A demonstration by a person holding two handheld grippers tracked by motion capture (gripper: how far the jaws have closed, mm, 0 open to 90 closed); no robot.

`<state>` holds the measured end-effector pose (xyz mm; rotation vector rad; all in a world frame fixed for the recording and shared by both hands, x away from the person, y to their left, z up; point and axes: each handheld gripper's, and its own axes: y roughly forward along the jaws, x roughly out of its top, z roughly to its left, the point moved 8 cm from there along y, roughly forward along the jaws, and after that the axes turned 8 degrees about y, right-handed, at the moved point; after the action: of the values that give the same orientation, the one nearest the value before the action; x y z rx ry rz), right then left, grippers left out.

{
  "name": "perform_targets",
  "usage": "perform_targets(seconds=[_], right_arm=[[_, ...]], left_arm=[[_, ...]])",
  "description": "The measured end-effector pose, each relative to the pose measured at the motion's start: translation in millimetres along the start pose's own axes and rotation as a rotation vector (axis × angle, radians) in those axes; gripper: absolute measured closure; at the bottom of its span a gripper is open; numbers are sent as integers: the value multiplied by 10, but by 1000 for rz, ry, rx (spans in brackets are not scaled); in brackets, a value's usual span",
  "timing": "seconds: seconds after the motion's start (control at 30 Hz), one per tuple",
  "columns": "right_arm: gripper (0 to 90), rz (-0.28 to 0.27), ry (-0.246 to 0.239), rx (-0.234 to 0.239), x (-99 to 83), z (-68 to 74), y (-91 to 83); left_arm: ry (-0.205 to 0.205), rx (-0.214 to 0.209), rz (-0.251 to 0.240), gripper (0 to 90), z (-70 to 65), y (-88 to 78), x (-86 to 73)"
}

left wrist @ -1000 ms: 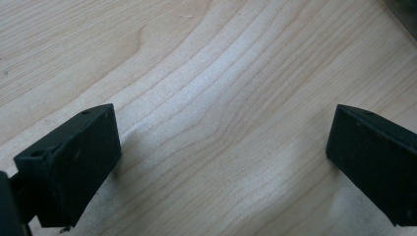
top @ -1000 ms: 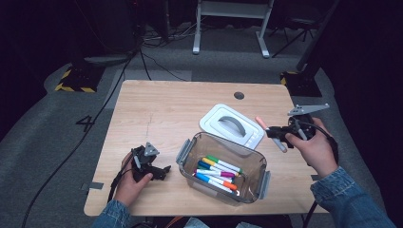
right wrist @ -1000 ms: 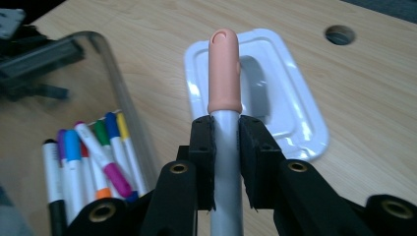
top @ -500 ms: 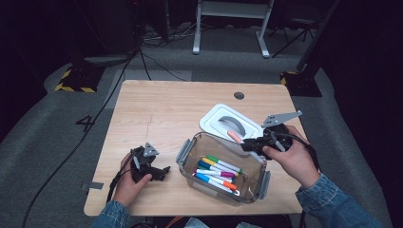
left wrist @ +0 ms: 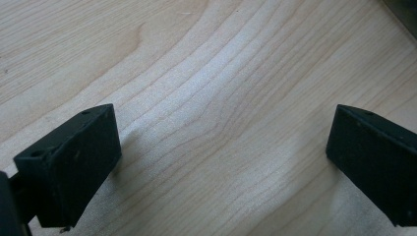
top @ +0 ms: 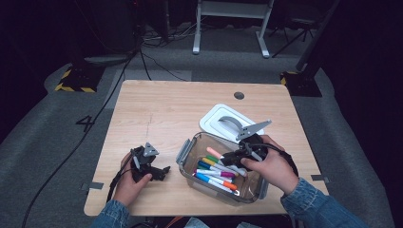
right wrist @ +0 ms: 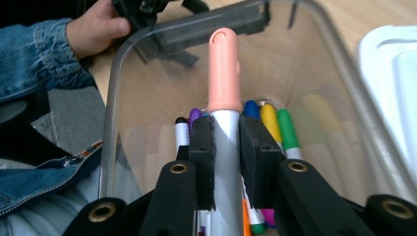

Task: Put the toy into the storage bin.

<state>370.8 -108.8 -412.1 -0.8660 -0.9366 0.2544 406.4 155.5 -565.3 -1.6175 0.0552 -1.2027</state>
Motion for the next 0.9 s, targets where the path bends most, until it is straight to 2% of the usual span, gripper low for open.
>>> perform_targets(seconds=[0.3,0.57,0.63,0.77,0.9], right_arm=[[772,113,-34,45,-99,99,296],[772,200,-50,65,-189,166,528],[772,236,-54,64,-214,178,561],[772,237,-63,78,-213,221,598],[772,277,-73,76,-259,246,686]], left_arm=[[0,0,0,4,0,0,0],[0,-1,0,4,-1,0,0],[0,-1,0,4,-1,0,0],[-1,0,0,4,-1,0,0],[0,0,0,4,0,0,0]])
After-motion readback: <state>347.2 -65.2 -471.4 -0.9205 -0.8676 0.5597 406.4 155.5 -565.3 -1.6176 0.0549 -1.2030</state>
